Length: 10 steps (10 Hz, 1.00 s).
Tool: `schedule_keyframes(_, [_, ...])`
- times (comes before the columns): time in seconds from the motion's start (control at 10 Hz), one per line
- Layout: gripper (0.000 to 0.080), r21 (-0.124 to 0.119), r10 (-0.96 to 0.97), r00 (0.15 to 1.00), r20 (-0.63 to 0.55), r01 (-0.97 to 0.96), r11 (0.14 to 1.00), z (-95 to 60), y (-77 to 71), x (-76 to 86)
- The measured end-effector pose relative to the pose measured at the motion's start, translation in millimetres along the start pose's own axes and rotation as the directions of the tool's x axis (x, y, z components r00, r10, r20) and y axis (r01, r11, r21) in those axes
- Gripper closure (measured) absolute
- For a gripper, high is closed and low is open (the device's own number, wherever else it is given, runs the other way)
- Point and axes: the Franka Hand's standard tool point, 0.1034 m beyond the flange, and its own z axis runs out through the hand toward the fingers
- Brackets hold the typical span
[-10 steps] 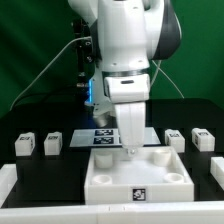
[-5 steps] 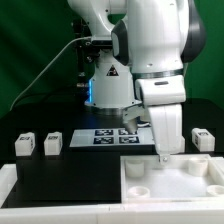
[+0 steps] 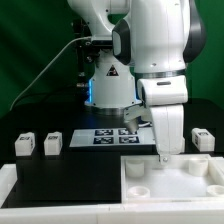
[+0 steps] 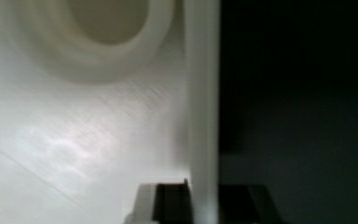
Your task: Assemble one leg
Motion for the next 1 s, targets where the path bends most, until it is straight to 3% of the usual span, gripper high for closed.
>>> schedule_keyframes(0.1, [0.0741, 0.001, 0.001, 1.000, 0.000, -0.001, 1.000, 0.3, -0.2, -0.4])
schedule_keyframes(0.2, [0.0665, 0.001, 0.001, 1.000, 0.000, -0.001, 1.000, 0.5, -0.3, -0.6])
schedule_keyframes(0.3, [0.0465, 0.001, 0.002, 1.000, 0.000, -0.002, 1.000, 0.6, -0.3, -0.8])
schedule_keyframes(0.5, [0.0207, 0.002, 0.002, 1.000, 0.000, -0.002, 1.000, 0.8, -0.5, -0.9])
schedule_keyframes(1.0, [0.0150, 0.002, 0.003, 1.000, 0.000, -0.003, 1.000, 1.0, -0.5, -1.4])
